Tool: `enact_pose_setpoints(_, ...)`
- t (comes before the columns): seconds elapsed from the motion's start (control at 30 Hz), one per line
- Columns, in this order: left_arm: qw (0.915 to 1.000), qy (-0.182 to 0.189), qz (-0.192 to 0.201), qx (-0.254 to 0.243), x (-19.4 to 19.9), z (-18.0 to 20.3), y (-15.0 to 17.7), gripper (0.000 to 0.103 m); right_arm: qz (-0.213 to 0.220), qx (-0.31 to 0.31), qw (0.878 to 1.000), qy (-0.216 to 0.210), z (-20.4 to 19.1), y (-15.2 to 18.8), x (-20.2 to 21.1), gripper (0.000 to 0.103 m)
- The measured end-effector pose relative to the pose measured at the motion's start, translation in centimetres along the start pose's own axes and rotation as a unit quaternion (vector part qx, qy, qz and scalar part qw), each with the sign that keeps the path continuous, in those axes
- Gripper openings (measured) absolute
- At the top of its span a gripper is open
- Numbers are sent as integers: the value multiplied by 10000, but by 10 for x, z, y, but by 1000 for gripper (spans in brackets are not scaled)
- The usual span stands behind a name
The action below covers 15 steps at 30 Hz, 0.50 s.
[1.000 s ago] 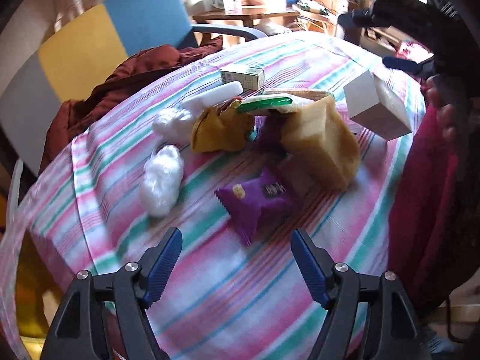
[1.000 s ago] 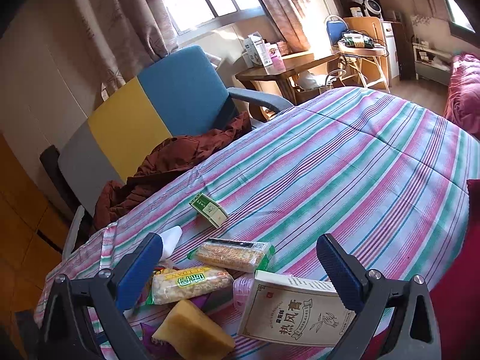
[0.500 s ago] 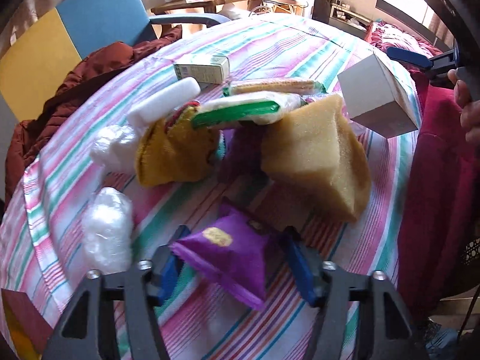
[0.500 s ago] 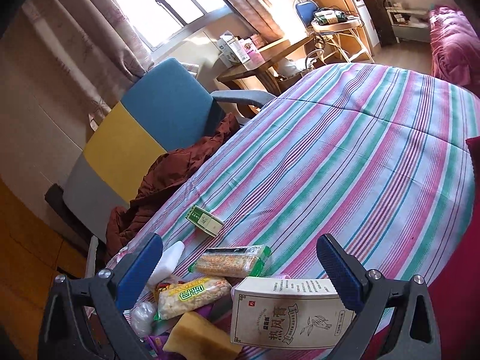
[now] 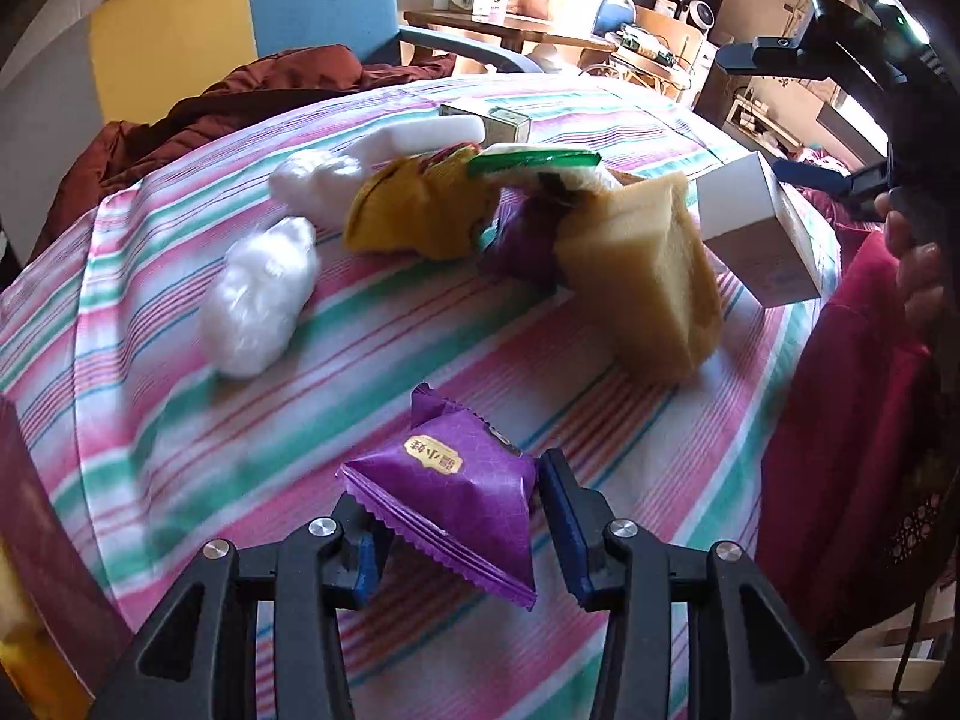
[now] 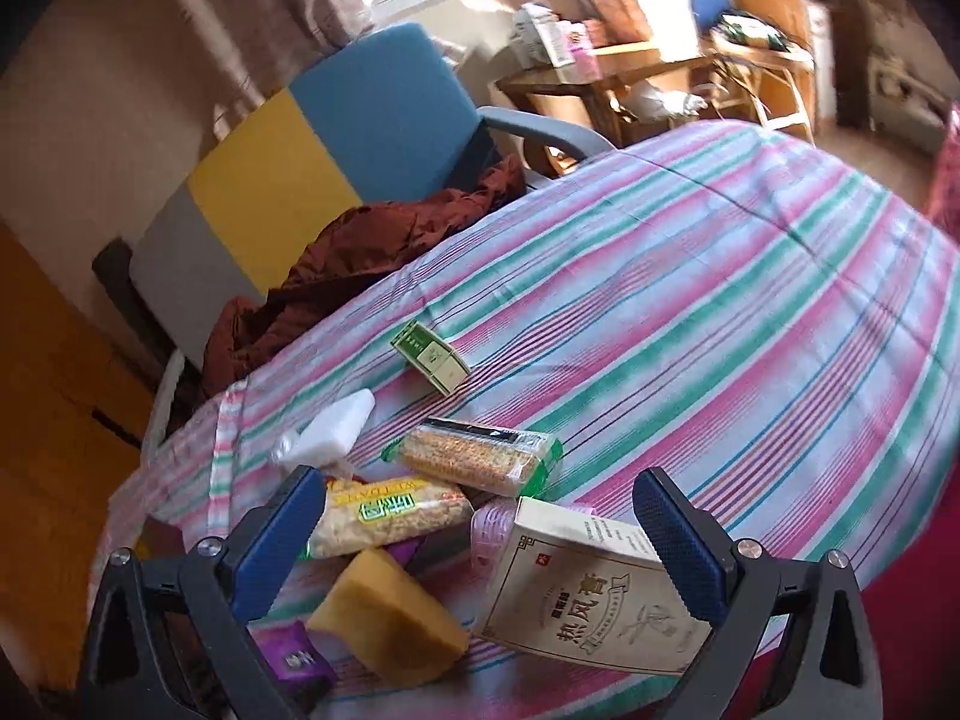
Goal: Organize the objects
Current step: 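Grasp the purple sachet with the left gripper while the right gripper grasps the white box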
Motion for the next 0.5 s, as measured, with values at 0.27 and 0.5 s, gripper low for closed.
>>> enact_pose_setpoints(0.27,9997,45,109,205,1,-7,5,46,-1042,2839,9526,334,-27,14,3,103)
enact_pose_setpoints(0.5,9996,-9,145,245,-3,-8,2,46,-1737,3287,9267,546,-23,32,-28,98)
Point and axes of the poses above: each gripper's, at about its wrist camera, not at the fingertips, and x roughly against the way its jaws point, z to its right, y to its underside, the point moved 1 cm from there along -x, roughly the way its jaws point, and after that the axes turned 13 degrees about x, right-handed, at the moved point
